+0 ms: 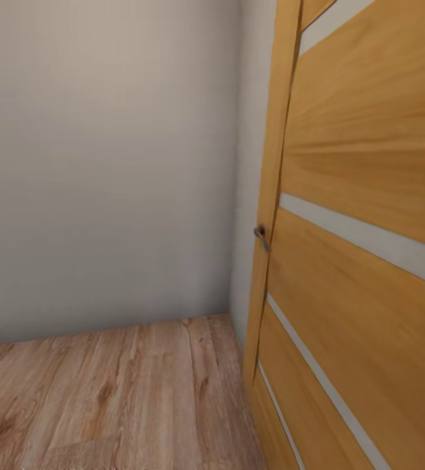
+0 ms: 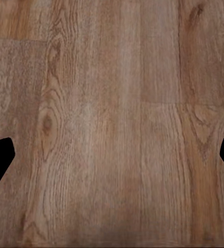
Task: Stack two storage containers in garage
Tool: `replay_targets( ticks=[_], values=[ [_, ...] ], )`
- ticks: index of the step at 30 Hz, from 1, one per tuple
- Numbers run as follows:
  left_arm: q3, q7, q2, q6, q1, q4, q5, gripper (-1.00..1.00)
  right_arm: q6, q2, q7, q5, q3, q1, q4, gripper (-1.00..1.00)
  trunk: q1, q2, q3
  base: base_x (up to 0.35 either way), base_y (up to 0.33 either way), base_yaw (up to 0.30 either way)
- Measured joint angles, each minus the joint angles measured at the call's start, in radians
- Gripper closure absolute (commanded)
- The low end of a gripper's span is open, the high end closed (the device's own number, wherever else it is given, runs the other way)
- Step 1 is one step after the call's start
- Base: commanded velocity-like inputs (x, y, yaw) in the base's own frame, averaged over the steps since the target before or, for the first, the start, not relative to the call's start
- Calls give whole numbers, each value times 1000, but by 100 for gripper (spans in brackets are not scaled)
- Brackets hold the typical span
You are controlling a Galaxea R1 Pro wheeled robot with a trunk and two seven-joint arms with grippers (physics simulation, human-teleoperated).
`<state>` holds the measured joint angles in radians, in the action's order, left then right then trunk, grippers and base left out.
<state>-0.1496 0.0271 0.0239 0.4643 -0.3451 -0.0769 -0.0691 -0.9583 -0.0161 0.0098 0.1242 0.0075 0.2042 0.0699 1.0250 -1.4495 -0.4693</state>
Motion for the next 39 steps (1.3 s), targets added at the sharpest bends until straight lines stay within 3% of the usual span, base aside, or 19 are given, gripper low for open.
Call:
replay_targets(
  ticks=[3, 5, 10, 21, 27, 39],
  values=[
    [0, -2, 1, 27, 46, 0, 0, -100, 0, 0, 0, 0, 0, -1, -8, -100, 0, 0, 0, 0, 0, 296],
    [-1, -3, 2, 91, 99, 0, 0, -100, 0, 0, 0, 0, 0, -1, -13, -100, 0, 0, 0, 0, 0, 296],
    [-1, -5, 3, 247, 167, 0, 0, -100, 1, 0, -1, 0, -1, -1, -17, -100, 0, 0, 0, 0, 0, 296],
    [-2, -7, 2, 415, 245, -2, -1, -100, 2, 0, 0, 0, 0, -1, -18, -100, 0, 0, 0, 0, 0, 296],
    [-2, -6, 0, 463, 264, -1, -3, -100, 1, 0, 0, 0, -1, -1, -17, -100, 0, 0, 0, 0, 0, 295],
    [-2, -1, 2, 465, 265, 1, -5, -100, 1, 0, 0, 0, -1, -1, -18, -100, 0, 0, 0, 0, 0, 55]
  ],
)
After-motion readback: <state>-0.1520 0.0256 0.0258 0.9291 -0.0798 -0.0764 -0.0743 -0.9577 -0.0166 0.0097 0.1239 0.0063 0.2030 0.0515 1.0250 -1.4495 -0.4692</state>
